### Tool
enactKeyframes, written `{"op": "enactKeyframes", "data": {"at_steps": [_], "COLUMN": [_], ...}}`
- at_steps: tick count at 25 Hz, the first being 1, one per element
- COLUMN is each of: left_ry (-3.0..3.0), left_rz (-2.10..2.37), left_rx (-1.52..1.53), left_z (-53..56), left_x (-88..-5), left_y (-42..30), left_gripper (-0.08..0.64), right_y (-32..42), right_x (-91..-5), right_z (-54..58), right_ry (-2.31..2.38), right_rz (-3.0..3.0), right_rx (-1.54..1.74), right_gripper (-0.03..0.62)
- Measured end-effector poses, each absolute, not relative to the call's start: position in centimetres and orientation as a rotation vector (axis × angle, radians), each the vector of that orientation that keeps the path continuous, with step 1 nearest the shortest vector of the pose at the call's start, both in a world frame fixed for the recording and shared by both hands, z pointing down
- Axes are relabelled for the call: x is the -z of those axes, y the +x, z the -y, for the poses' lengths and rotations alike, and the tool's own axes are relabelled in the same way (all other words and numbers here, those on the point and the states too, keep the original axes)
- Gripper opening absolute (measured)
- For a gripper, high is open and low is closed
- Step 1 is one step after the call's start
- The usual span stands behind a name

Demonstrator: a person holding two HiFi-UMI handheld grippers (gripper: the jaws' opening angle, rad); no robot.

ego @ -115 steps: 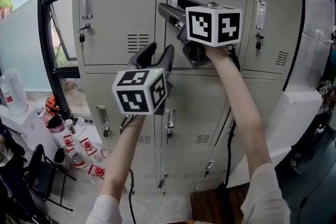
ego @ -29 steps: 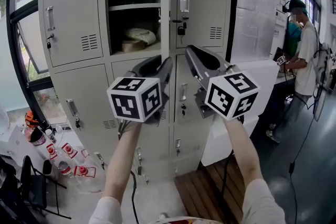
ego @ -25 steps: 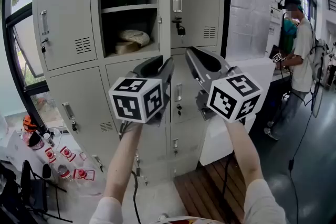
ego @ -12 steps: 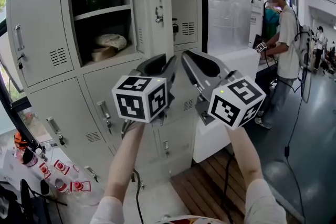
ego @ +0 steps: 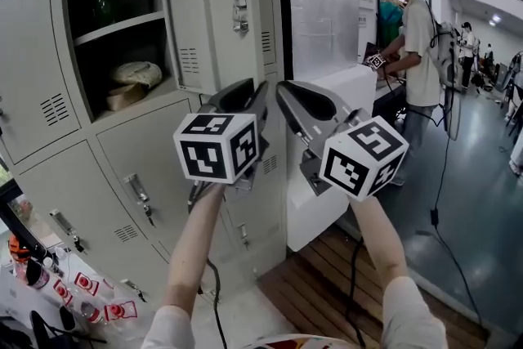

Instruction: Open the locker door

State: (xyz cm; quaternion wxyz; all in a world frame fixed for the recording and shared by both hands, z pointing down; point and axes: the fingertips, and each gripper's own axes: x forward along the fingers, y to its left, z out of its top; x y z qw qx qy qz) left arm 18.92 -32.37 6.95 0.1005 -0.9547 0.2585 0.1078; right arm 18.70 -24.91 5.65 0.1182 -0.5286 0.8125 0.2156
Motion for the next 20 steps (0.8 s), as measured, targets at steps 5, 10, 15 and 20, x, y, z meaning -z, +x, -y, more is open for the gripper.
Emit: {"op": "enactKeyframes", "data": {"at_steps": [5, 10, 15, 20], "left_ry": [-2.833, -2.844, -2.841, -2.845], "left_rz": [-0.735, -0.711, -0.695, -0.691], "left_rx": [-0.318, -0.297, -0.305, -0.313], "left_z": [33.0, 33.6, 33.7, 33.7], "left_x": [-7.0, -7.0, -6.9, -6.9], "left_y": [20.3, 21.4, 21.7, 21.6], "left_gripper": [0.089, 0.092, 0.095, 0.095], "right_y": [19.8, 20.2, 20.5, 20.3], "right_x": [-5.6, -5.5, -5.9, -6.4], "right_z": [25.5, 26.2, 26.9, 27.4], "right_ry": [-1.586, -1.594, -1.608, -1.613], "right_rz": [-2.352, -2.338, -2.334, -2.342], "right_rx": [-0.621, -0.613, -0.592, -0.575], "right_gripper": [0.005, 0.005, 0.005, 0.005]}}
